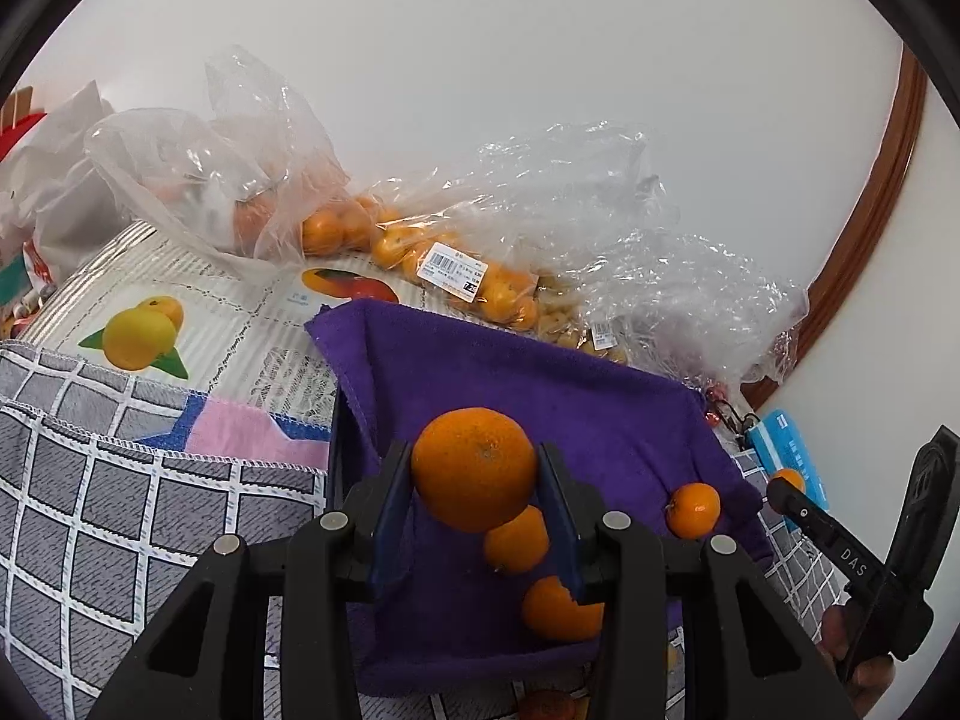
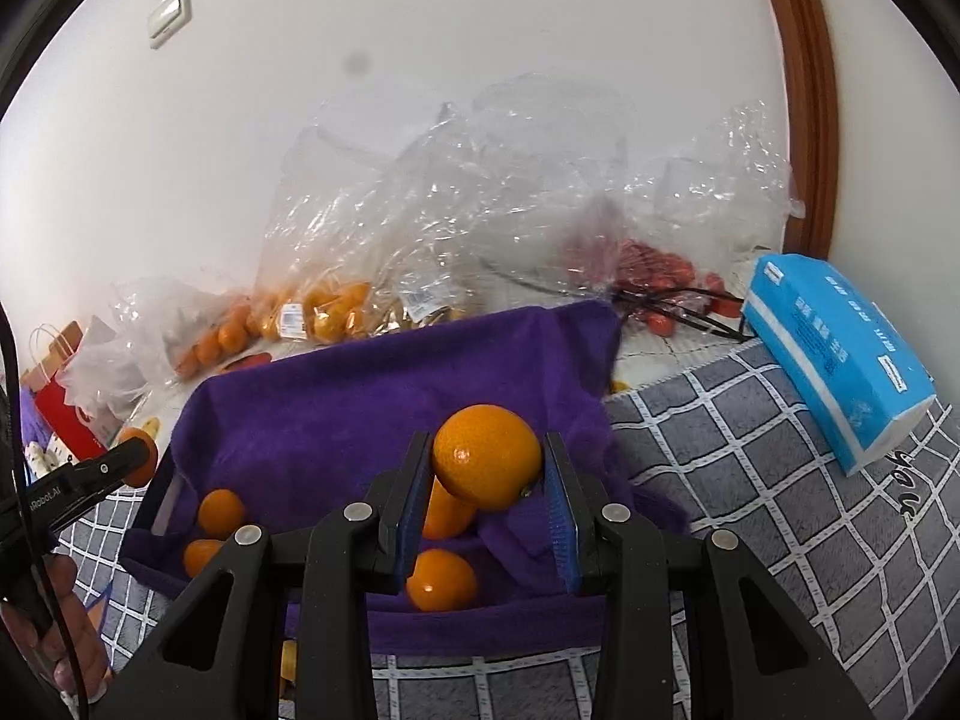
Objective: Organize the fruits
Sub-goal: 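Lower both oranges onto the towel beside the others and open both tools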
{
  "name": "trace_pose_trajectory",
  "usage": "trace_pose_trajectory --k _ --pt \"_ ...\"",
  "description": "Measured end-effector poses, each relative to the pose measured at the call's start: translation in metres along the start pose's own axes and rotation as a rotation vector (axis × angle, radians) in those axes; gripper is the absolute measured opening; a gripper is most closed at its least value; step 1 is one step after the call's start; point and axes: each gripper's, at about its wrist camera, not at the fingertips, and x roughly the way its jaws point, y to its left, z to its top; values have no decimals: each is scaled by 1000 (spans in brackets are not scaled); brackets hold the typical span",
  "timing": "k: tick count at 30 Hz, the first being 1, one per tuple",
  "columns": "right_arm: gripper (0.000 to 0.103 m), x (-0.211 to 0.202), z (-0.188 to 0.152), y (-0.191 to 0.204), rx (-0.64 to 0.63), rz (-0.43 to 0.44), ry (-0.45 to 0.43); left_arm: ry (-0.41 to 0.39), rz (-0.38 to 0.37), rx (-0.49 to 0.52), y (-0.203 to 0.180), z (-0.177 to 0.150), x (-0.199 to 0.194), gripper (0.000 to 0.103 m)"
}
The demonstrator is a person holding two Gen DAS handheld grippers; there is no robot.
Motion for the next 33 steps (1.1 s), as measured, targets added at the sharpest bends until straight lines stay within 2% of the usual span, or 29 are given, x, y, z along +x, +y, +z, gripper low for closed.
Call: trace_pose_trajectory --k 33 --pt "36 17 -11 -7 -34 -73 76 53 13 21 -3 -9 22 39"
